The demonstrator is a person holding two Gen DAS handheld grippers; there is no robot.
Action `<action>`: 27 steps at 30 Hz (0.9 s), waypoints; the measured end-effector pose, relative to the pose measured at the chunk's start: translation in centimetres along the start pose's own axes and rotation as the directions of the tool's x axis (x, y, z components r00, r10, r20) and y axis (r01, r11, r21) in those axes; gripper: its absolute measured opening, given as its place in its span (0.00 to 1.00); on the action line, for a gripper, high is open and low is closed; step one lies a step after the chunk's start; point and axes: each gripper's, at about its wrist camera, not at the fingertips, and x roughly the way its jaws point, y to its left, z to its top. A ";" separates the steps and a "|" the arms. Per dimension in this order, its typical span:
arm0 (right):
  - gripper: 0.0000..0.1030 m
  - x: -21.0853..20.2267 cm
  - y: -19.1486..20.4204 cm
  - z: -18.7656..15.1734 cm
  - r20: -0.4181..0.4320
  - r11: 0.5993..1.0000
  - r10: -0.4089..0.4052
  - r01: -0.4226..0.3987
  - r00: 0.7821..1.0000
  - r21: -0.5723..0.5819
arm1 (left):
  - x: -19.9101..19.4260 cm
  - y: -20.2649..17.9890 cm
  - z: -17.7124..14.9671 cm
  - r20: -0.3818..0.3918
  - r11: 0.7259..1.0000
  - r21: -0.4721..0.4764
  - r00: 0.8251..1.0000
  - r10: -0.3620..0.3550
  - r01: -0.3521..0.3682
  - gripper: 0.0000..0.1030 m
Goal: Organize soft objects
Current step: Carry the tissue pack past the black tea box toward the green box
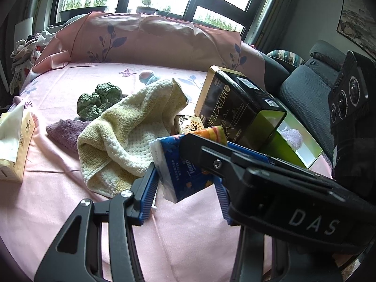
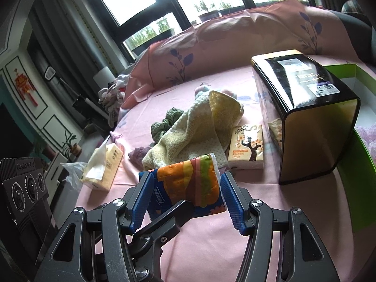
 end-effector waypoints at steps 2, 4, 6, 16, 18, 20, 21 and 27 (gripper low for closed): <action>0.60 -0.3 0.1 0.0 0.014 1.000 -0.009 0.009 1.000 -0.007 | -0.1 -0.2 0.0 0.008 1.000 0.003 1.000 -0.004 0.004 0.44; 0.60 -0.5 0.2 0.0 0.026 1.000 -0.013 0.013 1.000 -0.012 | -0.2 -0.3 0.1 0.017 1.000 0.007 1.000 -0.008 0.008 0.44; 0.60 -0.7 0.2 0.1 0.033 1.000 -0.020 0.021 0.999 -0.012 | -0.1 -0.5 0.1 0.020 1.000 0.007 1.000 -0.017 0.017 0.44; 0.60 -2.3 -0.4 0.4 0.083 0.999 -0.032 0.034 0.996 -0.019 | -0.4 -2.1 0.4 0.058 0.999 0.029 0.998 -0.040 0.038 0.44; 0.60 -2.7 -0.5 0.4 0.092 0.999 -0.039 0.041 0.995 -0.020 | -0.4 -2.3 0.4 0.064 0.998 0.032 0.997 -0.049 0.047 0.44; 0.60 -3.0 -0.7 0.5 0.101 0.998 -0.048 0.051 0.994 -0.028 | -0.3 -2.7 0.5 0.062 0.998 0.031 0.996 -0.056 0.055 0.44; 0.60 -3.1 -0.7 0.5 0.105 0.998 -0.051 0.054 0.993 -0.028 | -0.3 -2.8 0.5 0.064 0.998 0.033 0.996 -0.059 0.057 0.44; 0.60 -3.9 -1.3 0.6 0.123 0.998 -0.057 0.060 0.991 -0.023 | -0.2 -3.8 0.8 0.080 0.997 0.053 0.995 -0.064 0.060 0.43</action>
